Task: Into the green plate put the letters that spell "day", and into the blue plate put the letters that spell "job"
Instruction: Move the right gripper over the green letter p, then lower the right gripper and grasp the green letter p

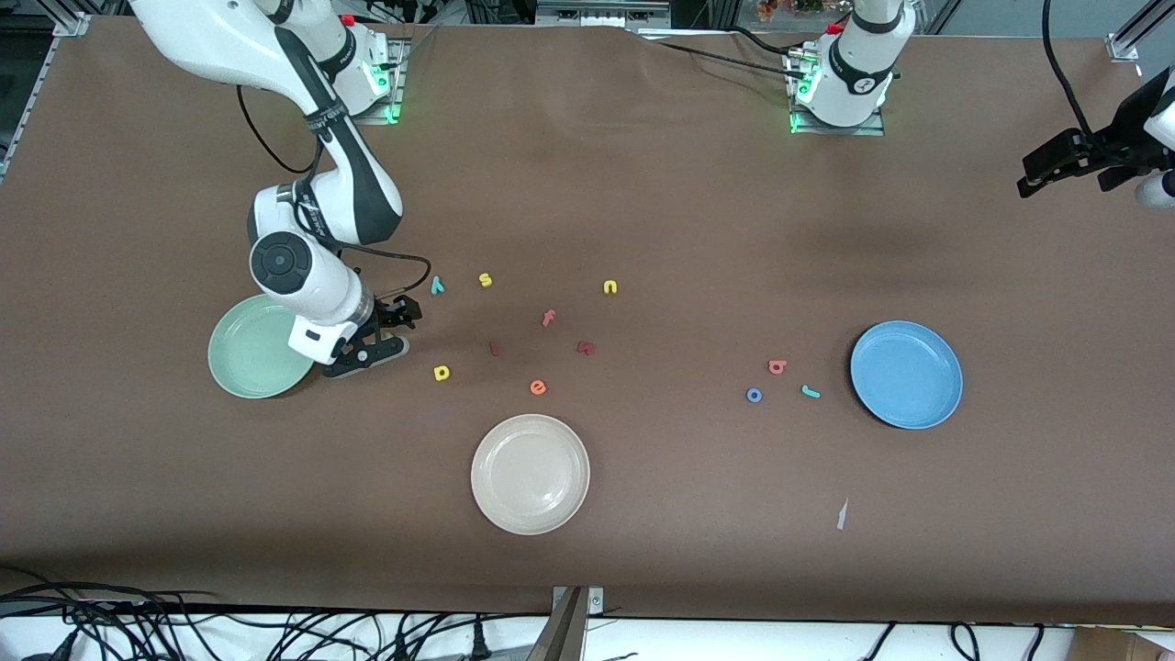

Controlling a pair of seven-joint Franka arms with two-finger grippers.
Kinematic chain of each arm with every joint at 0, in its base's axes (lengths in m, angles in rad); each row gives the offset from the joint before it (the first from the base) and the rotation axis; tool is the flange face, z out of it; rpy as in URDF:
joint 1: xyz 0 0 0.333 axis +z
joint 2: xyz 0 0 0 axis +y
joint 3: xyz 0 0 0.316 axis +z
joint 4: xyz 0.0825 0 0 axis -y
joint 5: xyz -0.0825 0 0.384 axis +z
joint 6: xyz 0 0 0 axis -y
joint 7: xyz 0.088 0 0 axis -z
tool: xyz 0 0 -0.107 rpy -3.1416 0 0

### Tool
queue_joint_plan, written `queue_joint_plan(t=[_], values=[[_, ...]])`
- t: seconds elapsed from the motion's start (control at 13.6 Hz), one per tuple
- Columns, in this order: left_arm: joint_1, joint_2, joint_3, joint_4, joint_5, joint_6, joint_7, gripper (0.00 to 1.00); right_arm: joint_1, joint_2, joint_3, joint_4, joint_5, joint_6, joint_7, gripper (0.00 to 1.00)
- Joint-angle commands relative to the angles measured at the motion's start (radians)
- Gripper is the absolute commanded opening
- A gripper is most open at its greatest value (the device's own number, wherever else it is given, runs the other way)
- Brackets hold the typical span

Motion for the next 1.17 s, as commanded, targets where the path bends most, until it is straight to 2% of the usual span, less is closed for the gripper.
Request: queue_joint_plan(t=[0.0,0.29,0.66,1.1], values=[[0.006,-0.006,-0.002,0.010,-0.024,-0.013,0.012,1.00,0.007,-0.003,-0.008,-0.045,-0.009,0.076,-0.092,1.00],[0.006,-0.006,-0.002,0.010,-0.024,-0.013,0.012,1.00,-0.003,0.043,-0.014,-0.045,-0.009,0.121,-0.295,1.00],[0.006,-0.006,-0.002,0.010,-0.024,-0.013,0.012,1.00,-0.003,0.067,-0.017,-0.058,-0.024,0.159,-0.357,0.99],[0.006,-0.006,-0.001,0.010,-0.024,-0.013,0.012,1.00,-0.003,0.081,-0.031,-0.059,-0.074,0.161,-0.360,0.76]])
